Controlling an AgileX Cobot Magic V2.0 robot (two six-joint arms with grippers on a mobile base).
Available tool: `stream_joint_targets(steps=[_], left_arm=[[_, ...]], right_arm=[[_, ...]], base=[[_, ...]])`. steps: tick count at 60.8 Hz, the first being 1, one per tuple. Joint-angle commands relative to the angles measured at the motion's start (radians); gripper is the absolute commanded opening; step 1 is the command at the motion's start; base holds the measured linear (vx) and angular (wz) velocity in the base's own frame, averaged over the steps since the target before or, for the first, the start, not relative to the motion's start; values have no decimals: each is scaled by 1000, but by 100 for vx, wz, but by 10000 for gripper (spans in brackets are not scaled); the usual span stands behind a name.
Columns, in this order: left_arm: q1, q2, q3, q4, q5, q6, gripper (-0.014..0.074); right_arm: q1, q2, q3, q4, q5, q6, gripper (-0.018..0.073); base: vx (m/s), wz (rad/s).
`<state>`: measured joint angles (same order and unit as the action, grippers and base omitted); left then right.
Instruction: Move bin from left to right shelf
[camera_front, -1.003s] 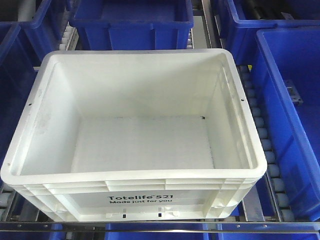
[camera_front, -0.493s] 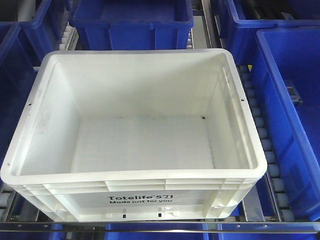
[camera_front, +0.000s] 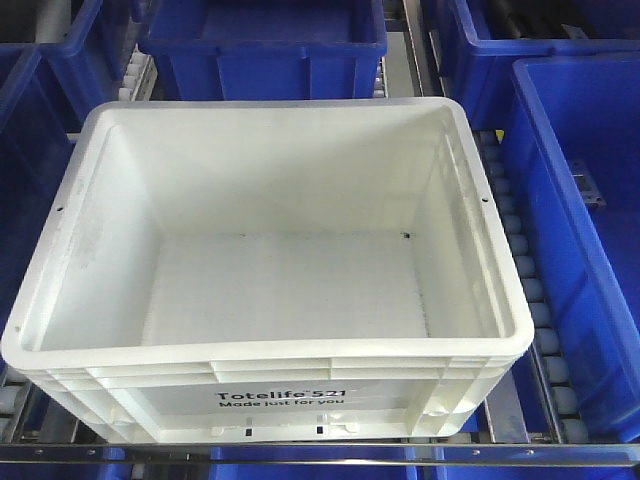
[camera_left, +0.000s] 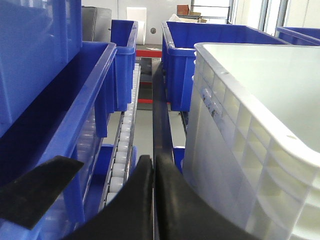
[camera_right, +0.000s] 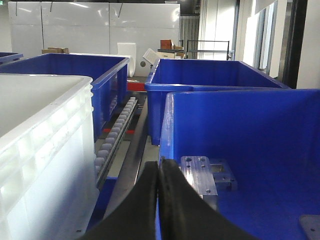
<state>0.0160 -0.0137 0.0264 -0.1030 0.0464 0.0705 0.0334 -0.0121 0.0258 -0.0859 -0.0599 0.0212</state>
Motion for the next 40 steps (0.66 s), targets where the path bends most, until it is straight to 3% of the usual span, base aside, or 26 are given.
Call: stream_joint_targets(steps=[1,40], left_arm=[[-6,-9,-22,-8,-77,-8,-6],[-6,-9,-22,-8,-77,-8,-6]], right_arm=[[-7,-13,14,0,-81,-9,-8],[-7,-13,14,0,-81,-10,-8]], base=[[0,0],[0,0]])
